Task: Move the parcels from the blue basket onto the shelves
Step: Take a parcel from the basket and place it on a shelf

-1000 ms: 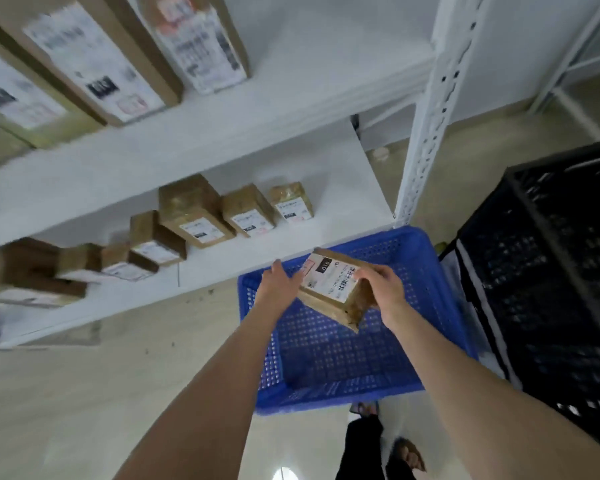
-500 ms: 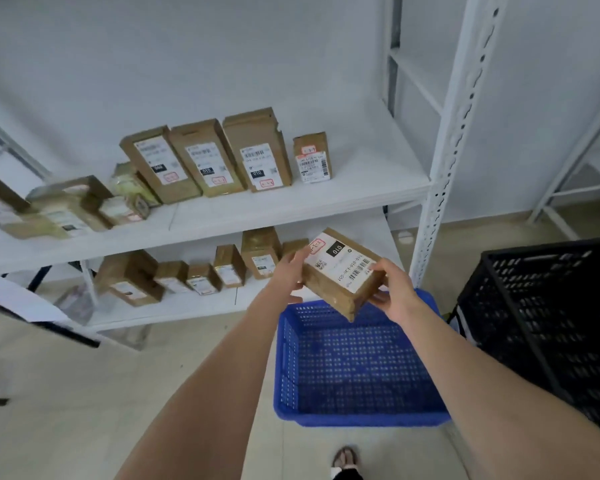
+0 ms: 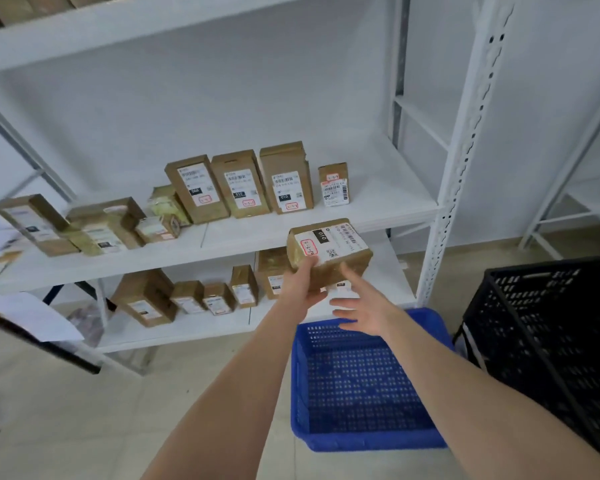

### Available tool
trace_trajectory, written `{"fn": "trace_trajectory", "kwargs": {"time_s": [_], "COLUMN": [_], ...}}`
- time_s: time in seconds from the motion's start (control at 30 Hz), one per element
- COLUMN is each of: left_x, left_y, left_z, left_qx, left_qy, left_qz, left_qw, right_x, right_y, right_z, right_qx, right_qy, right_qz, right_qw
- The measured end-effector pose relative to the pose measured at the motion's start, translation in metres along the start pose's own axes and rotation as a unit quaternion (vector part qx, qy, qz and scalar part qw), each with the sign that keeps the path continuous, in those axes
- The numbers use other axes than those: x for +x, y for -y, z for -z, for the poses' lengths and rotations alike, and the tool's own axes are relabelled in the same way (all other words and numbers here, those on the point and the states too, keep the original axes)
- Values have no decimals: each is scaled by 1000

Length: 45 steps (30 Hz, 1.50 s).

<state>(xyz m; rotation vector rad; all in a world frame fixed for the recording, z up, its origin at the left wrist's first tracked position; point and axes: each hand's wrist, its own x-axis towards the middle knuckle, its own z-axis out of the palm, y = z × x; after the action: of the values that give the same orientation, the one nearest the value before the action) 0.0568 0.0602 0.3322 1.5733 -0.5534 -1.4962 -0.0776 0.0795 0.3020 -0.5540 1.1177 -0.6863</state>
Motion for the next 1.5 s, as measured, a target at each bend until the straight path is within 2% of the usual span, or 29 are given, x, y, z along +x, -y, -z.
{"fn": "trace_trajectory", "kwargs": {"time_s": [0.1, 0.23, 0.3, 0.4, 0.53, 0.63, 0.77, 0.83, 1.0, 1.3, 1.5], "left_x": [-4, -4, -1, 8, 9, 1, -5, -4, -3, 9, 19], "left_y": [-3, -17, -30, -53, -76, -86, -93, -96, -105, -115, -118], "left_z": [12, 42, 59, 79, 87, 86, 87, 86, 86, 75, 41], "left_qx": [27, 171, 181, 194, 262, 253, 283, 304, 322, 351, 349], "left_qy": [59, 94, 54, -31, 9, 54, 77, 88, 83, 86, 97], "left_qz": [-8, -6, -21, -112, -149, -149, -189, -199, -228, -231, -250], "left_qw": [998, 981, 982, 974, 953, 954, 937, 928, 915, 903, 898], "right_x": [4, 4, 2, -2, -7, -10, -16, -17, -10, -5, -1], "right_y": [0, 5, 6, 8, 10, 13, 16, 18, 23, 27, 39], "right_z": [-40, -62, -63, -66, -75, -82, -86, -88, -96, -89, -61], "right_qx": [65, 112, 108, 72, 44, 43, 18, 9, -4, 5, 21], "right_qy": [4, -34, -35, -62, -70, -75, -67, -88, -141, -144, -163], "right_qz": [38, 68, 70, 76, 83, 85, 83, 90, 125, 155, 172], "right_qw": [997, 991, 991, 993, 993, 993, 994, 992, 982, 977, 971]}}
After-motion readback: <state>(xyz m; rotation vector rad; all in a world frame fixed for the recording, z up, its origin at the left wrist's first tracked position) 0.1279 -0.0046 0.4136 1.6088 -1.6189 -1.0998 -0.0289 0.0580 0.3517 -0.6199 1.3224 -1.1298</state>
